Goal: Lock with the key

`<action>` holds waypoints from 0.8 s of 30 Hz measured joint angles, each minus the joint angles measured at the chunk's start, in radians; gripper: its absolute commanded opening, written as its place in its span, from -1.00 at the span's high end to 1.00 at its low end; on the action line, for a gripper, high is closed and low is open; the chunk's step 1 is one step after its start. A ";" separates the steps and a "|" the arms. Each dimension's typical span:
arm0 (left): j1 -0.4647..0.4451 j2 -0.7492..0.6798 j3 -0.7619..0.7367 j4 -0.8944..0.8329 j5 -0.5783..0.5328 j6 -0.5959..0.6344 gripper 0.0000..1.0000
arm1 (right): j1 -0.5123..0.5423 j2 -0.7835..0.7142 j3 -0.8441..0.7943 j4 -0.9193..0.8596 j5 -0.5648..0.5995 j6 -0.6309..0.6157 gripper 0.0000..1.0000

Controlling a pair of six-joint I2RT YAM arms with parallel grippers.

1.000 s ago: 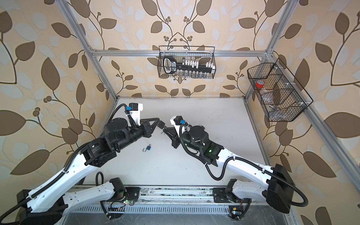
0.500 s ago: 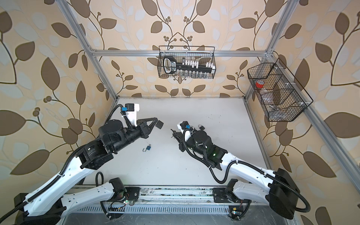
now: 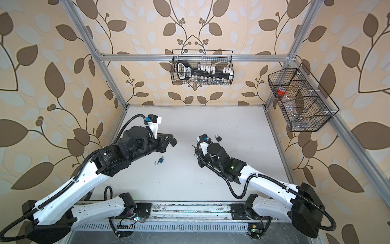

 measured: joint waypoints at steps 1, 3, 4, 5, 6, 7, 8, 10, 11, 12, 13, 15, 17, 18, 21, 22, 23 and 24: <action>0.000 0.021 0.000 -0.011 0.011 0.003 1.00 | -0.004 0.000 0.000 -0.017 0.022 0.018 1.00; 0.000 0.063 0.000 -0.029 0.032 0.005 1.00 | -0.016 -0.005 -0.002 -0.045 0.044 0.034 1.00; 0.000 0.083 -0.001 -0.034 0.040 0.005 1.00 | -0.024 -0.011 -0.002 -0.060 0.050 0.038 1.00; 0.002 0.099 -0.003 -0.035 0.049 0.005 1.00 | -0.032 -0.018 -0.004 -0.070 0.050 0.039 1.00; 0.005 0.109 -0.008 -0.032 0.060 0.003 1.00 | -0.038 -0.025 -0.006 -0.077 0.048 0.037 1.00; 0.014 0.115 -0.017 -0.029 0.071 -0.002 1.00 | -0.044 -0.032 -0.008 -0.084 0.046 0.035 1.00; 0.028 0.117 -0.031 -0.020 0.096 -0.011 1.00 | -0.046 -0.035 -0.008 -0.091 0.040 0.031 1.00; 0.072 0.117 -0.065 -0.001 0.142 -0.030 1.00 | -0.047 -0.030 -0.008 -0.105 0.021 0.023 1.00; 0.107 0.116 -0.088 0.015 0.168 -0.042 1.00 | -0.047 -0.020 -0.005 -0.118 0.005 0.015 1.00; 0.141 0.116 -0.113 0.032 0.190 -0.055 1.00 | -0.047 -0.005 0.003 -0.137 -0.014 0.007 1.00; 0.178 0.114 -0.142 0.048 0.214 -0.071 1.00 | -0.047 0.018 0.016 -0.159 -0.037 -0.002 1.00; 0.244 0.108 -0.197 0.073 0.251 -0.103 1.00 | -0.046 0.069 0.050 -0.200 -0.083 -0.019 1.00; 0.309 0.095 -0.252 0.087 0.284 -0.136 1.00 | -0.042 0.122 0.093 -0.240 -0.130 -0.036 1.00; 0.335 0.088 -0.270 0.091 0.298 -0.148 1.00 | -0.038 0.139 0.108 -0.254 -0.143 -0.043 1.00; 0.409 0.055 -0.321 0.095 0.327 -0.182 1.00 | -0.023 0.179 0.141 -0.286 -0.186 -0.064 1.00; 0.426 0.037 -0.334 0.096 0.331 -0.192 1.00 | -0.016 0.191 0.148 -0.294 -0.199 -0.070 1.00; 0.441 0.018 -0.344 0.095 0.332 -0.196 1.00 | -0.008 0.205 0.156 -0.303 -0.208 -0.076 1.00; 0.449 0.002 -0.349 0.093 0.332 -0.199 1.00 | -0.002 0.220 0.163 -0.309 -0.214 -0.079 1.00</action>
